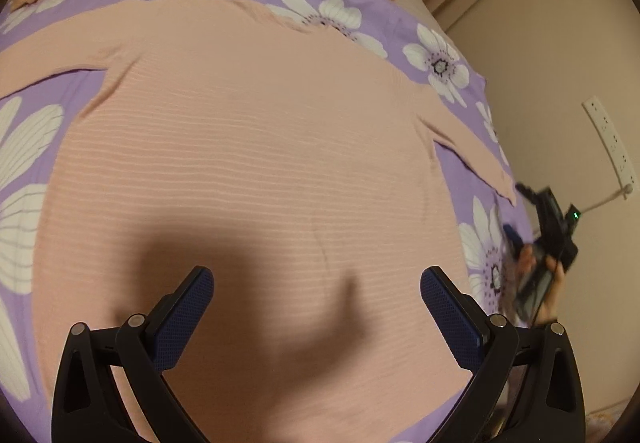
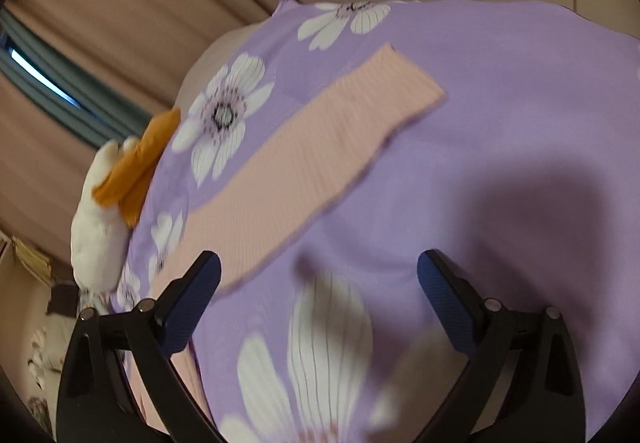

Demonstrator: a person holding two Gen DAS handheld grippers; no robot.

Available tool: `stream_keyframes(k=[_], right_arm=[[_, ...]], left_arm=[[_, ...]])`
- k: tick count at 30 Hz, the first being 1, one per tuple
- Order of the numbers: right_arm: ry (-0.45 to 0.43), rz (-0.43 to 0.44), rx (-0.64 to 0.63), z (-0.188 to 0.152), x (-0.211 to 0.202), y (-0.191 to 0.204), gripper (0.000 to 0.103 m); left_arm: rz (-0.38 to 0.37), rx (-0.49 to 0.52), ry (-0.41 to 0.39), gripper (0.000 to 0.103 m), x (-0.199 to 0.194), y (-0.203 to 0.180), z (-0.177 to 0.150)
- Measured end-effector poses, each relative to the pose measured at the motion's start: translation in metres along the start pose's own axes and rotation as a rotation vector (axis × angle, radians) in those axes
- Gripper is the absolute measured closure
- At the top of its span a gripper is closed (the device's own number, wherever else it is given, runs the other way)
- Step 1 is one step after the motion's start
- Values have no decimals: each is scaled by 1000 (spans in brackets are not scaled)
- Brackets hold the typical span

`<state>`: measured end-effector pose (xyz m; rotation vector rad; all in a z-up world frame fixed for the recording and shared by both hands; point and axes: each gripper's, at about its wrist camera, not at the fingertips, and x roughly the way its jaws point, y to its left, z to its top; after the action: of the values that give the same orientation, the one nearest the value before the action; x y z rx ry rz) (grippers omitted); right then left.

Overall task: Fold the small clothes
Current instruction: 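Grasp the pink shirt's sleeve cuff with the right gripper and fold it across the body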

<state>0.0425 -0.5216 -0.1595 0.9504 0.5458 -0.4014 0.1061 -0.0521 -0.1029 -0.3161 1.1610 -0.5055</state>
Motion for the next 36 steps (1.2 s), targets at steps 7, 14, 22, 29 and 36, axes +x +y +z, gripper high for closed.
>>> stream_keyframes(k=[7,14,22,29,36], right_arm=[[-88,7,94,39,23,-10,27],[-90,-29,171,60,37,-27,82],[-87,0,121,65,13,-13,96],[-60,22,-122,68,-8,91,96],[-14,45,-415,28,-4,229,96]], left_arm=[[-4,-6,57,1,13,4,11],[61,12,41,1,14,9,21],[120,-17,23,1,8,25,38],[163,-30,-25,1,-7,33,53],[138,-115,-59,1,-35,61,59]])
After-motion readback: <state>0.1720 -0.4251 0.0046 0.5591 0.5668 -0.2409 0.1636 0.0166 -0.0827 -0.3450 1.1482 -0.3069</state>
